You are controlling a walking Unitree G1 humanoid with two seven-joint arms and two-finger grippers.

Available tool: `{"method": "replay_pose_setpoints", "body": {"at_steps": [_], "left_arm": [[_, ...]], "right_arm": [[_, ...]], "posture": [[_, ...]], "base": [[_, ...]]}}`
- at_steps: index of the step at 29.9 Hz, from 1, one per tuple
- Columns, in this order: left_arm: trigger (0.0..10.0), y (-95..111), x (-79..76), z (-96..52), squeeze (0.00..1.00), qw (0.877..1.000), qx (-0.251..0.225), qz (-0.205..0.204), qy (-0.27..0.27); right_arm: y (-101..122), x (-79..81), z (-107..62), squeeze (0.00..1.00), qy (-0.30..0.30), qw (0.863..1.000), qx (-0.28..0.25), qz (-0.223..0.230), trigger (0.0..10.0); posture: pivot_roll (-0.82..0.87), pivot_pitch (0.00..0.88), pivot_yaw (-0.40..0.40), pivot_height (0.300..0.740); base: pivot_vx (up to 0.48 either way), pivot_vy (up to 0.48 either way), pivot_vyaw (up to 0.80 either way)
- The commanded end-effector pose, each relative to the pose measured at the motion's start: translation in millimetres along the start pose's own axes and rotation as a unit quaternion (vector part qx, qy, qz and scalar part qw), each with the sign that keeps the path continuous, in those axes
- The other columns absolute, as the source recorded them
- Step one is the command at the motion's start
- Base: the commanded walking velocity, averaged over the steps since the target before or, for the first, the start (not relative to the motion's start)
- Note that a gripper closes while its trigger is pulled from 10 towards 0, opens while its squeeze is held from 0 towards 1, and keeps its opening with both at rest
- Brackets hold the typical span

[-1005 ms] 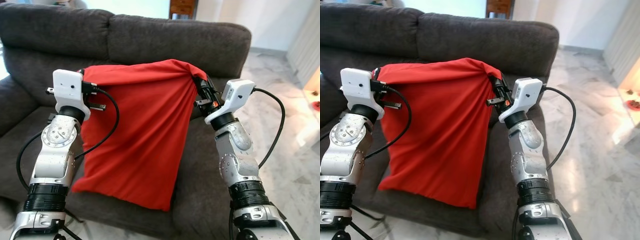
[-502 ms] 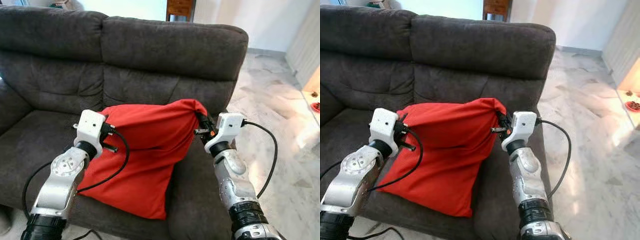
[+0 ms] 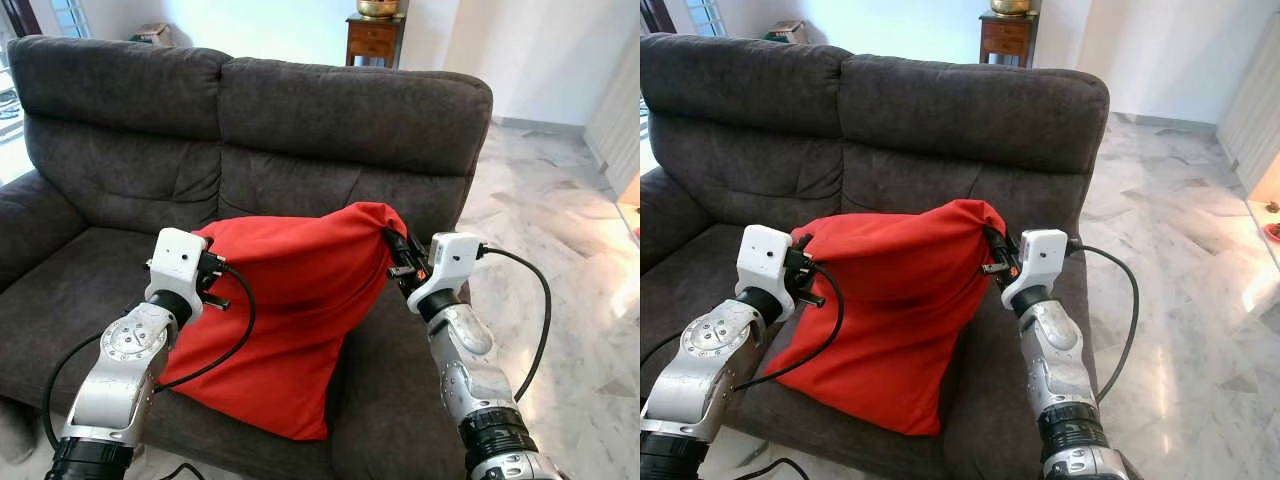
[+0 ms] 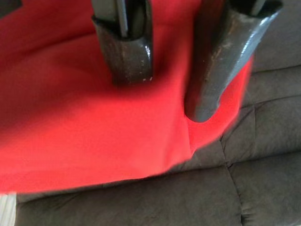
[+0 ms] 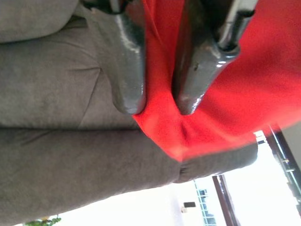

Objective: Move the pillow to the sofa from floor

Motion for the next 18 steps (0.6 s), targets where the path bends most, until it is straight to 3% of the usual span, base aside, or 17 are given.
{"method": "replay_pose_setpoints", "body": {"at_steps": [1, 8, 9, 10, 12, 13, 16, 17, 18], "left_arm": [[10.0, 7.5, -1.3, -1.1, 1.0, 1.0, -0.01, 0.001, 0.0], [10.0, 7.9, -3.6, -1.3, 1.0, 1.0, -0.012, -0.003, -0.003], [10.0, 7.2, -4.1, -1.5, 1.0, 1.0, -0.011, -0.003, -0.004], [10.0, 5.7, -4.7, -1.8, 1.0, 1.0, -0.008, -0.004, -0.004], [10.0, -11.5, -5.5, -4.1, 1.0, 1.0, 0.016, -0.019, 0.0], [10.0, -23.9, -6.2, -6.2, 0.03, 0.999, 0.035, -0.018, 0.001], [10.0, -54.9, -8.6, -13.8, 0.0, 0.997, 0.08, -0.023, 0.002], [10.0, -88.7, -13.0, -25.0, 0.0, 0.991, 0.131, -0.037, 0.004], [10.0, -88.7, -13.0, -25.0, 0.0, 0.991, 0.131, -0.037, 0.004]], "right_arm": [[7.3, 12.2, 2.0, 1.0, 0.027, 0.999, -0.015, -0.016, 10.0], [4.5, 12.0, -0.4, 1.0, 0.028, 0.999, -0.012, -0.02, 10.0], [4.0, 8.7, -1.3, 0.89, 0.019, 0.999, -0.011, -0.024, 10.0], [3.4, 3.3, -2.6, 0.0, 0.005, 1.0, -0.009, -0.029, 10.0], [-1.8, -27.9, -14.0, 0.0, -0.071, 0.997, 0.0, -0.037, 10.0], [-3.8, -42.8, -21.9, 0.0, -0.107, 0.994, 0.0, -0.033, 10.0], [-10.5, -77.8, -45.3, 0.0, -0.195, 0.98, 0.003, -0.027, 10.0], [-21.0, -110.7, -75.8, 0.0, -0.28, 0.96, 0.014, -0.014, 10.0], [-21.0, -110.7, -75.8, 0.0, -0.28, 0.96, 0.014, -0.014, 10.0]], "posture": [[0.1, 0.075, -0.002, 0.74], [0.1, 0.075, -0.002, 0.74], [0.1, 0.075, -0.002, 0.74], [0.1, 0.075, -0.002, 0.74], [0.11, 0.074, -0.004, 0.74], [0.1, 0.069, -0.003, 0.74], [0.09, 0.067, 0.0, 0.74], [0.09, 0.066, 0.004, 0.74], [0.09, 0.066, 0.004, 0.74]], "base": [[0.0, 0.0, 0.0], [0.0, 0.0, 0.0], [0.0, 0.0, 0.0], [0.0, 0.0, 0.0], [0.0, 0.0, 0.0], [0.0, 0.0, 0.0], [0.0, 0.0, 0.0], [0.0, 0.0, 0.0], [0.0, 0.0, 0.0]]}}
Point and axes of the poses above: a point about 5 cm out from each wrist's last joint towards the gripper, its own z axis pointing out of the wrist towards the gripper, its own y axis along the axis of the wrist's last joint, x = y × z, the point moved 5 cm from there along z, pointing out of the wrist towards the gripper, and after that the axes turned 13 degrees about z, right-handed, at the moved point
